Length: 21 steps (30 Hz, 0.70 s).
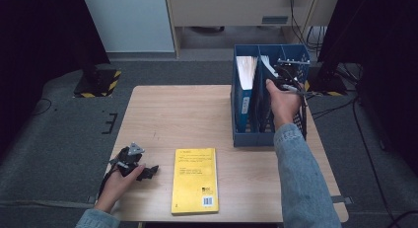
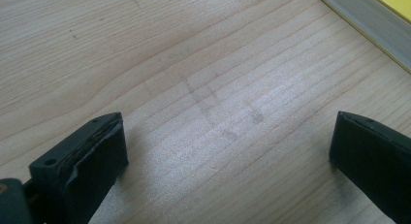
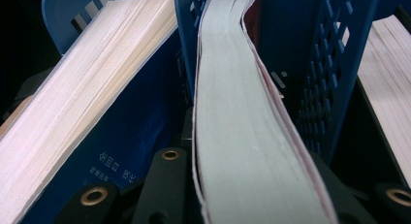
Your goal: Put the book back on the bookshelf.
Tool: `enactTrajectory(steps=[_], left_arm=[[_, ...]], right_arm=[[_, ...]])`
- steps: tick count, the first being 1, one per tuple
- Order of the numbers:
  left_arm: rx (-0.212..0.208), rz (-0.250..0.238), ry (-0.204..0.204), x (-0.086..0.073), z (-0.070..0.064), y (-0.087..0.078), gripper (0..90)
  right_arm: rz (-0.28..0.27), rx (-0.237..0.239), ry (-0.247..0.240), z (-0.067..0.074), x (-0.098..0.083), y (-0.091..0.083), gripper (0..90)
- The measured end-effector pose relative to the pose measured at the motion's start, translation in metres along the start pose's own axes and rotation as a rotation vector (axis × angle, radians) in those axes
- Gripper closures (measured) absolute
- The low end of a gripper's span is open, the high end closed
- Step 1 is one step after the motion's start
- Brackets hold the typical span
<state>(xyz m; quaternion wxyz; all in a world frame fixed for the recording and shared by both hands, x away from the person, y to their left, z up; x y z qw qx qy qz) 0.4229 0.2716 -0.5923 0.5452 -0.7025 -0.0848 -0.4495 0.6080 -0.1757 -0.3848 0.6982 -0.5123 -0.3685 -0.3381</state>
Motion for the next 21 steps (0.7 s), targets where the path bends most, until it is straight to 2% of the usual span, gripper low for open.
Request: enactTrajectory(steps=[21], left_arm=[[0.0,0.0,0.0,0.0001,-0.0001,0.0001,0.0]], right_arm=[[0.073,0.03,-0.023,0.0027,-0.0048,-0.0086,71.1]])
Point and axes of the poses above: each handheld gripper's, and its own axes: y roughly forward along the jaws, x roughly out of its top, z roughly to its left, the point moved 8 cm from there along y, roughly forward along the jaws, and after that the axes turned 6 degrees about -z, right-handed, at the moved point
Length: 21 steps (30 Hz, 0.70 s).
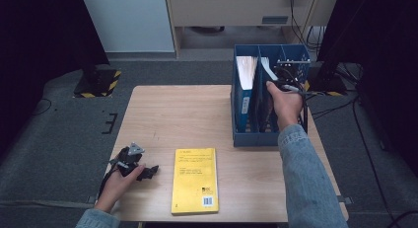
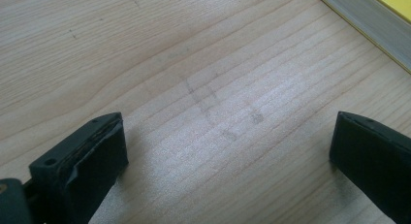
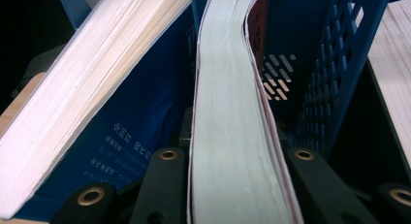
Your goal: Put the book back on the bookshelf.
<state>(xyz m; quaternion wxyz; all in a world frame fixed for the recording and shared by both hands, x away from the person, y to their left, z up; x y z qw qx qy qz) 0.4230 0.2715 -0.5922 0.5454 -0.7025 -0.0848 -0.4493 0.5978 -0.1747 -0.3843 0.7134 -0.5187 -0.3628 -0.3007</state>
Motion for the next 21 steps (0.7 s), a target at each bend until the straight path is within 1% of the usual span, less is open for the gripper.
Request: enactTrajectory(steps=[5,9,17,21], left_arm=[[-0.001,-0.001,0.001,0.0,0.0,0.0,0.0],[-0.001,0.0,0.001,0.0,0.0,0.0,0.0],[-0.001,0.0,0.001,0.0,0.0,0.0,0.0],[-0.003,0.002,0.004,0.0,0.0,0.0,0.0]], right_arm=[[0.011,0.008,-0.003,0.001,-0.001,-0.002,70.6],[0.024,0.017,-0.02,0.004,-0.005,-0.005,70.1],[0.031,0.026,-0.02,0.004,-0.01,-0.009,69.6],[0.037,0.035,-0.026,0.005,-0.015,-0.013,69.1]])
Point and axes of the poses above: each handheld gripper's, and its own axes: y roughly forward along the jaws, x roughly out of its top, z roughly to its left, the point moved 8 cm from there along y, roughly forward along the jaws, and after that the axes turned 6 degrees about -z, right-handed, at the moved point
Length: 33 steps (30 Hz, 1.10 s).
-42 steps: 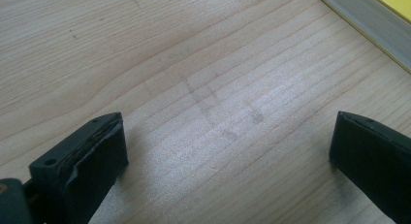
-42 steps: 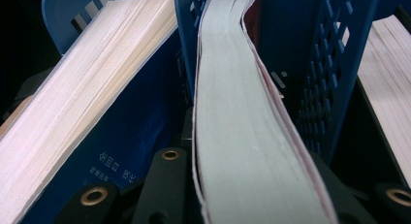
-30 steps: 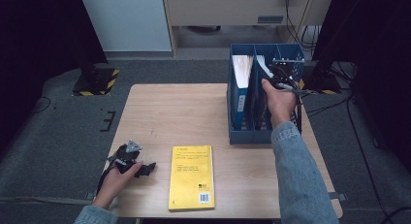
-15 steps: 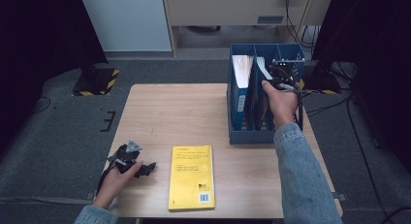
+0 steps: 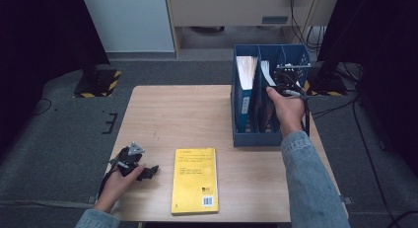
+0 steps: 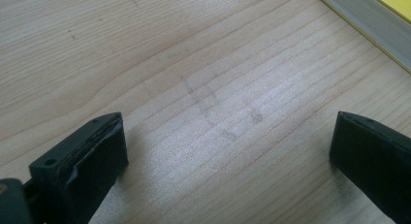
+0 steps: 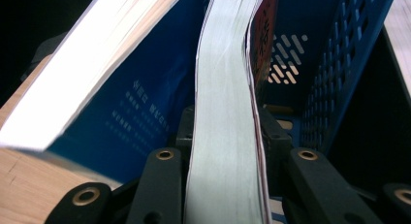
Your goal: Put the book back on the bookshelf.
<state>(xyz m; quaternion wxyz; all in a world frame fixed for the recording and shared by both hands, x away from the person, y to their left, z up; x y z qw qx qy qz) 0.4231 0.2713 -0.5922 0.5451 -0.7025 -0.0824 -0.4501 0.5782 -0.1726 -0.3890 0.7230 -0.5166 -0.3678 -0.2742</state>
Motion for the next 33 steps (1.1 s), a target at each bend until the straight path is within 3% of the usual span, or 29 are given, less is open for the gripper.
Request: enactTrajectory(steps=[11,33], left_arm=[[-0.002,0.0,-0.004,0.0,-0.001,0.0,0.0],[-0.002,-0.001,0.0,0.0,-0.001,0.0,0.0]], right_arm=[[-0.015,0.021,0.011,0.001,-0.009,-0.006,67.9],[-0.05,0.053,0.079,0.004,0.003,-0.009,62.1]])
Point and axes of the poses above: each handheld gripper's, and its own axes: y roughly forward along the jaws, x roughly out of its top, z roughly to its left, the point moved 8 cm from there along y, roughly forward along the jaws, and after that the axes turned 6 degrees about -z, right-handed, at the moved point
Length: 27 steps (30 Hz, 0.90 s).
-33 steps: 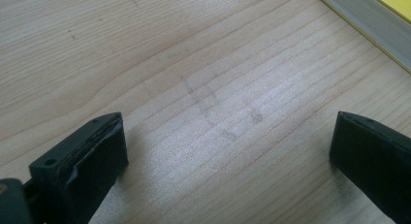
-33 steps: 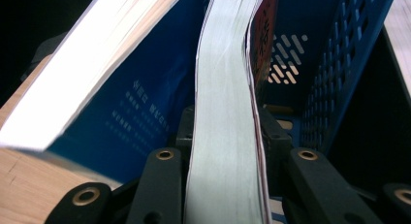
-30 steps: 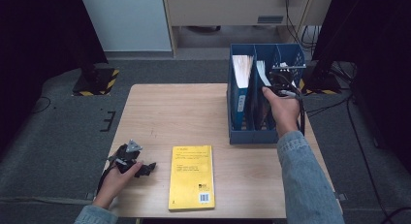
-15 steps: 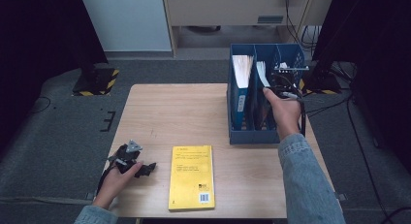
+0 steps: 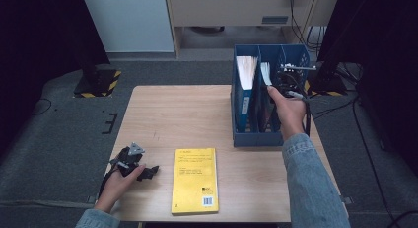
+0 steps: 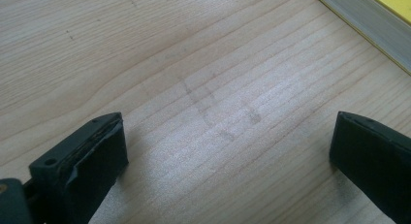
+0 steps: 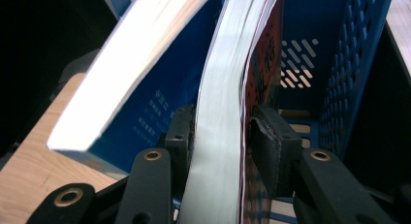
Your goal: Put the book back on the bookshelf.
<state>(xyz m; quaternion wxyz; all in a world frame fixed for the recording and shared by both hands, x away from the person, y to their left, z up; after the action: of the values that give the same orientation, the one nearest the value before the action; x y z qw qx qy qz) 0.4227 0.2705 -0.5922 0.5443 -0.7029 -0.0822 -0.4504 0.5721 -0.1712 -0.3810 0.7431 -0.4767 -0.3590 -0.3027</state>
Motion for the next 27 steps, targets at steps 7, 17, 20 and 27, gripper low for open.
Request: enactTrajectory(steps=[7,17,20,27], left_arm=[[-0.001,0.0,0.001,0.0,0.0,0.0,0.0],[-0.002,0.0,0.001,0.0,-0.001,0.0,0.0],[-0.002,0.001,0.002,0.0,-0.001,0.0,0.0],[-0.002,0.001,0.004,0.0,-0.001,0.0,0.0]], right_arm=[[-0.006,-0.009,0.013,0.0,0.008,0.003,62.1],[0.015,-0.057,-0.043,0.005,0.011,0.009,64.1],[0.024,-0.065,-0.05,0.005,0.011,0.01,68.5],[0.002,-0.088,-0.076,-0.001,0.015,0.008,73.0]])
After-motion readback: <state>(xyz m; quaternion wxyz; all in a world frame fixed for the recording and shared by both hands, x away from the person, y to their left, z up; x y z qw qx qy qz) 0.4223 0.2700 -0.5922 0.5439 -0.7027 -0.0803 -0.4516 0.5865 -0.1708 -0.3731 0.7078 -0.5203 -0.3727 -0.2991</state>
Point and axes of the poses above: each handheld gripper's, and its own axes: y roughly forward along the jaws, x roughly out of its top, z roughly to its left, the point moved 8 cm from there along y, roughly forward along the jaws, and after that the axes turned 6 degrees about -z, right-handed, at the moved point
